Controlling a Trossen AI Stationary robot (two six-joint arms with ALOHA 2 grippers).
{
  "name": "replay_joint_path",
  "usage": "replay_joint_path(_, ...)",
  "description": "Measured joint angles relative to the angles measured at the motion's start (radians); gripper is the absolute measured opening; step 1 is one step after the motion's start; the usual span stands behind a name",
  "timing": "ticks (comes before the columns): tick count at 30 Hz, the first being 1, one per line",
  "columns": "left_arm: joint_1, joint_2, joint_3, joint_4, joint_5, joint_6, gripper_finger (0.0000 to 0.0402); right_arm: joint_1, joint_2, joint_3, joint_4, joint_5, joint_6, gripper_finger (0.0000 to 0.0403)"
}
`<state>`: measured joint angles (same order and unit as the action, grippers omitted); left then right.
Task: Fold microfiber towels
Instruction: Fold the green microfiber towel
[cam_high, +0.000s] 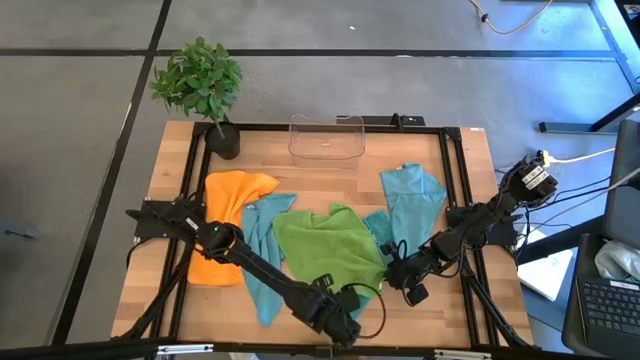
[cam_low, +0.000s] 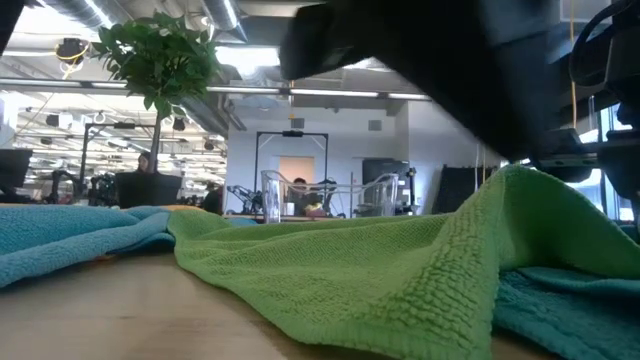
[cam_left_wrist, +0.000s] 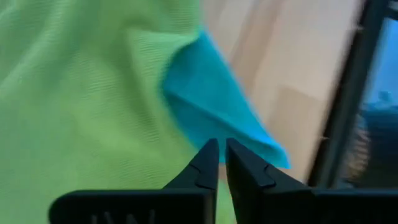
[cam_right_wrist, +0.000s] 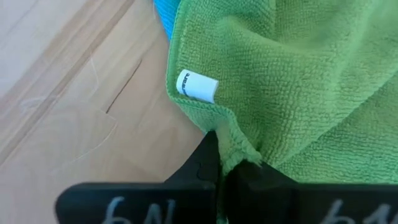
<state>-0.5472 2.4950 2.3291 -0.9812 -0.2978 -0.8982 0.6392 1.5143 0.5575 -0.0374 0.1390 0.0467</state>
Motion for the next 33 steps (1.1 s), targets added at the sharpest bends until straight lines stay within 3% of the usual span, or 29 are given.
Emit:
replay_joint_path(7, 0.035, 0.0, 0.0, 0.014, 0.101, -0.027, 0.0084, 0.0, 0.0, 0.0, 0.001, 0.0, -0.001, 0.0006)
replay_joint_path(14, 0.016, -0.001, 0.0, -0.131, 0.053, -0.057, 0.0136, 0.0, 0.0, 0.0, 0.001, 0.0, -0.026, 0.0006)
replay_joint_path(22, -0.008, 0.028, 0.001, -0.054, -0.001, -0.079, 0.0145, 0.0, 0.0, -0.005, 0.009, 0.0, -0.033, 0.0006)
replay_joint_path(27, -0.008, 0.073, -0.006, -0.147, -0.074, -0.085, 0.0147, 0.0, 0.0, -0.005, 0.019, 0.0, -0.032, 0.0006)
replay_joint_path(33, 0.0, 0.069, -0.003, -0.155, -0.085, -0.064, 0.0148, -0.004, 0.0, -0.006, 0.02, 0.0, -0.032, 0.0006)
